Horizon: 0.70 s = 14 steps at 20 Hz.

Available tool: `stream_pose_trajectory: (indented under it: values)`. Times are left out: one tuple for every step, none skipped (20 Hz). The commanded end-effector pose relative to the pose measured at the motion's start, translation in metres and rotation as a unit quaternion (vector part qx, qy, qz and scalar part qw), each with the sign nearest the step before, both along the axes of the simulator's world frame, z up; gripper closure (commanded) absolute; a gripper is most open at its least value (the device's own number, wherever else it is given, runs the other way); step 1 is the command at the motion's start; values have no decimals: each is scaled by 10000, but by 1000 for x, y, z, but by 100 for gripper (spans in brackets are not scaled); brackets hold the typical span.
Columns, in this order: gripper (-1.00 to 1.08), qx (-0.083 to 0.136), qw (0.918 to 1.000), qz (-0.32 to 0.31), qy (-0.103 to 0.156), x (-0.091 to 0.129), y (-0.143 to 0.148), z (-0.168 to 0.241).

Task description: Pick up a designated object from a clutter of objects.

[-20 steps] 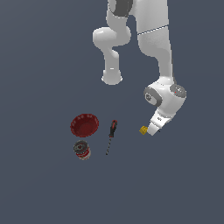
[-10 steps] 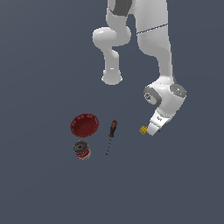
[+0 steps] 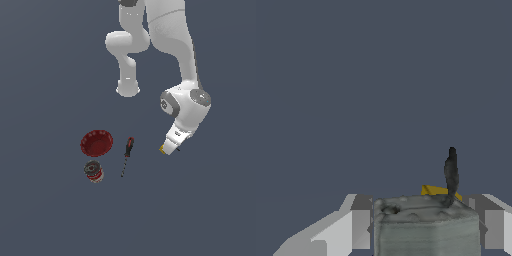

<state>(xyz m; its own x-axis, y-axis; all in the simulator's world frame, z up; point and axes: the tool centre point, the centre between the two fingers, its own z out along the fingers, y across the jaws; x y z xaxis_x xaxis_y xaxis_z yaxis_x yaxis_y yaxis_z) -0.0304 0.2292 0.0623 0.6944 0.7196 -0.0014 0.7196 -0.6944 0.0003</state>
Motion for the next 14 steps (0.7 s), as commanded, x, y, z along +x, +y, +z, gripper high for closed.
stream_pose_trajectory:
  values:
    - [108,4,10000,0,-4,10,-16,19]
    - [108,4,10000,0,-4,14,-23,28]
    - [108,4,10000,0,-4,19,-30,37]
    - [108,7,10000,2,-2,23,-38,46]
    - [108,7,10000,2,-2,28,-46,55]
    - [108,11,10000,3,-2,33,-53,65]
    - [108,13,10000,4,-1,37,-61,74]
    - [108,15,10000,5,-1,42,-68,83]
    - [108,15,10000,5,-1,47,-76,93]
    - [108,17,10000,6,0,52,-84,102]
    - [108,17,10000,6,0,57,-92,112]
    - [108,20,10000,7,0,61,-99,121]
    - [108,20,10000,7,0,66,-107,130]
    - [108,23,10000,8,0,71,-115,140]
